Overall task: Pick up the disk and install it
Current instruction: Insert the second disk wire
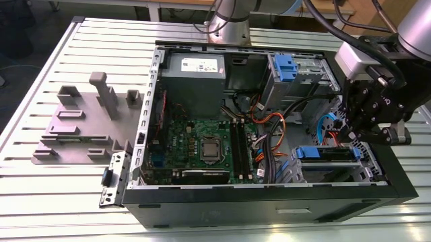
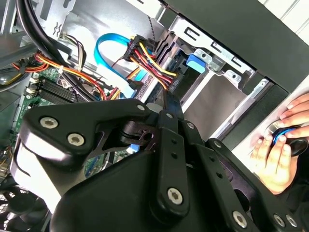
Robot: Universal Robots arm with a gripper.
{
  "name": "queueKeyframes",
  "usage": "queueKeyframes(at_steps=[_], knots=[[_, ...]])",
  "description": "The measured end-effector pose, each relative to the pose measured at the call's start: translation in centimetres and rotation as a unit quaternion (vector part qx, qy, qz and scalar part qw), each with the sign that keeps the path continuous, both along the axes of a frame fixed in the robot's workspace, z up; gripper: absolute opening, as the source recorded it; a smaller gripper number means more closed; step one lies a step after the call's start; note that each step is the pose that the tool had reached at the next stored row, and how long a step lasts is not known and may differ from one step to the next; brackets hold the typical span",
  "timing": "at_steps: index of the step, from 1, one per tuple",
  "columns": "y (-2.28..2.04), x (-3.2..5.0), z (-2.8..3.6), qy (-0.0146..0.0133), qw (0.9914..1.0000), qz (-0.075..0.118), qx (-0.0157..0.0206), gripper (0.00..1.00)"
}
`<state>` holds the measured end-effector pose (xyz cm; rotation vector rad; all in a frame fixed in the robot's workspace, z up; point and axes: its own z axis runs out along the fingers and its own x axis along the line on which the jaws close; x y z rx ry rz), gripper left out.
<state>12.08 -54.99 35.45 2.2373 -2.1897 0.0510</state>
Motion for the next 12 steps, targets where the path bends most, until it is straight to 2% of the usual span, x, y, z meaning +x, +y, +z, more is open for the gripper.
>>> queueKeyframes(at_steps=[12], knots=[[0.04,0.0,0.49,0.0,1.0,0.0,0.0002,0.11]])
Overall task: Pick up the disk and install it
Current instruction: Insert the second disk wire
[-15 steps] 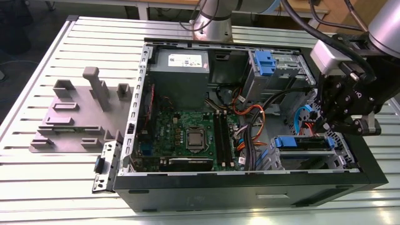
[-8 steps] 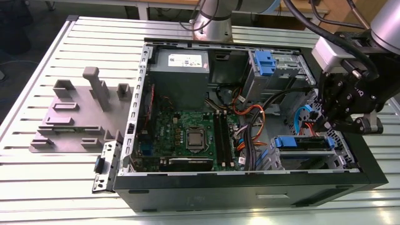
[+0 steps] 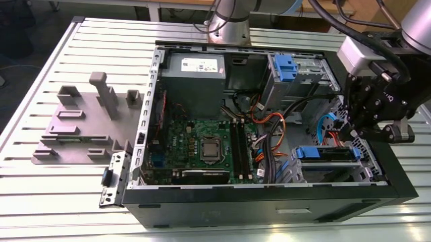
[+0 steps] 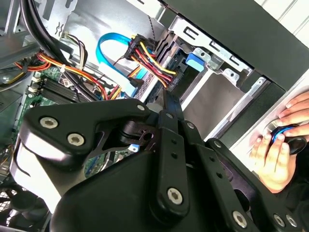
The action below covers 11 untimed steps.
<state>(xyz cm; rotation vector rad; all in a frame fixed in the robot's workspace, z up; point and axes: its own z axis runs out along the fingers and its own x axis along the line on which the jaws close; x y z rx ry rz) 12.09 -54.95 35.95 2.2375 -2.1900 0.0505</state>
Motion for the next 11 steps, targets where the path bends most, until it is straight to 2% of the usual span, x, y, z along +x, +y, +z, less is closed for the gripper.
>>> queueKeyframes(at_steps=[11], knots=[[0.05,0.0,0.26,0.0,1.0,0.0,0.0,0.11]])
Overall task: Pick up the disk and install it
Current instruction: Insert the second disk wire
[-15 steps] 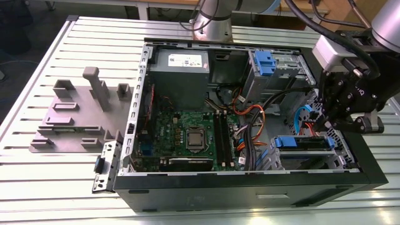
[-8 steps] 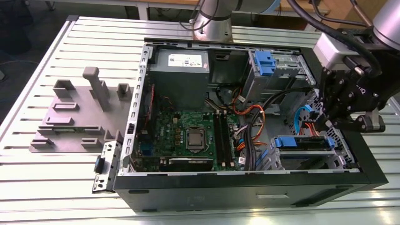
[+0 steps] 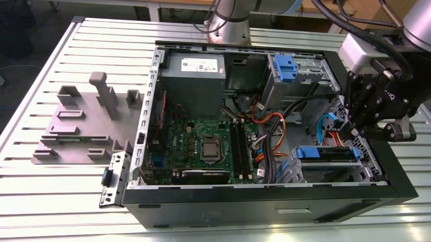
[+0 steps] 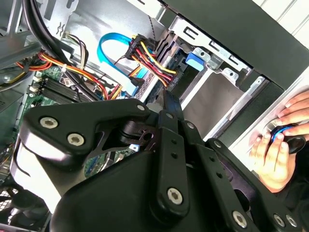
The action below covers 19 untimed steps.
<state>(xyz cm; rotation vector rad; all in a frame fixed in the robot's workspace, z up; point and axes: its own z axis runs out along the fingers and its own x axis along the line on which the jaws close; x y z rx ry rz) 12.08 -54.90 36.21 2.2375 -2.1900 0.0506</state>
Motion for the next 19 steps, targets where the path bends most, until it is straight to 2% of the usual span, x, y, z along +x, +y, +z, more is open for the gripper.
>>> queueKeyframes(at_steps=[19], knots=[[0.24,0.0,0.27,0.0,1.0,0.0,0.0,0.11]])
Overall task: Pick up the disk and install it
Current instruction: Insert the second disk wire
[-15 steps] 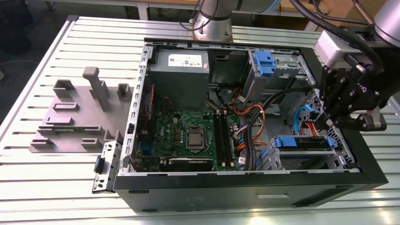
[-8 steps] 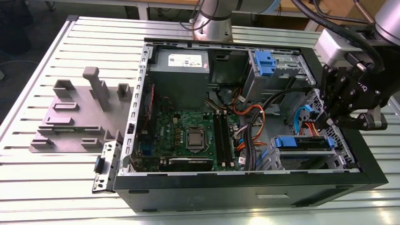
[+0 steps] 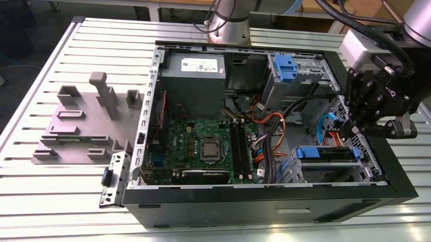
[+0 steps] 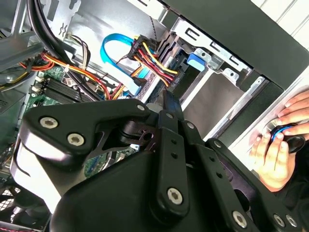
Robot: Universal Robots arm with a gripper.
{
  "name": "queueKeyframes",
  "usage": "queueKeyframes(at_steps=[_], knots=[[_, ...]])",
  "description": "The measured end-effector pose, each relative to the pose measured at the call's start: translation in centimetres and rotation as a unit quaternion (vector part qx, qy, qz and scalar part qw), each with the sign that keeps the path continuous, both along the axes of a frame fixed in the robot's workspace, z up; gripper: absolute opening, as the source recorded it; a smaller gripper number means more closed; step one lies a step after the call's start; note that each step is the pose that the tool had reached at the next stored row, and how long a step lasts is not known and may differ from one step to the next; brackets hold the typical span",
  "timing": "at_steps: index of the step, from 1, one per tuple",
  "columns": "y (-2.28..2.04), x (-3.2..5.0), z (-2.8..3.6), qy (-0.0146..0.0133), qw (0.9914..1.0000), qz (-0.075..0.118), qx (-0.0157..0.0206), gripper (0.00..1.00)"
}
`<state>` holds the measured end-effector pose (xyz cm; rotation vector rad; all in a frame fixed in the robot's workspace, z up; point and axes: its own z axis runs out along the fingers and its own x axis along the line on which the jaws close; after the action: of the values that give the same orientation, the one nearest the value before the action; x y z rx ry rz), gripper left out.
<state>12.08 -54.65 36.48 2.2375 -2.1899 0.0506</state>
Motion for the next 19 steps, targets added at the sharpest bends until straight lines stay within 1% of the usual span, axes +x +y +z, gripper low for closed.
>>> queueKeyframes(at_steps=[19], knots=[[0.52,0.0,0.01,0.0,1.0,0.0,0.0001,0.11]])
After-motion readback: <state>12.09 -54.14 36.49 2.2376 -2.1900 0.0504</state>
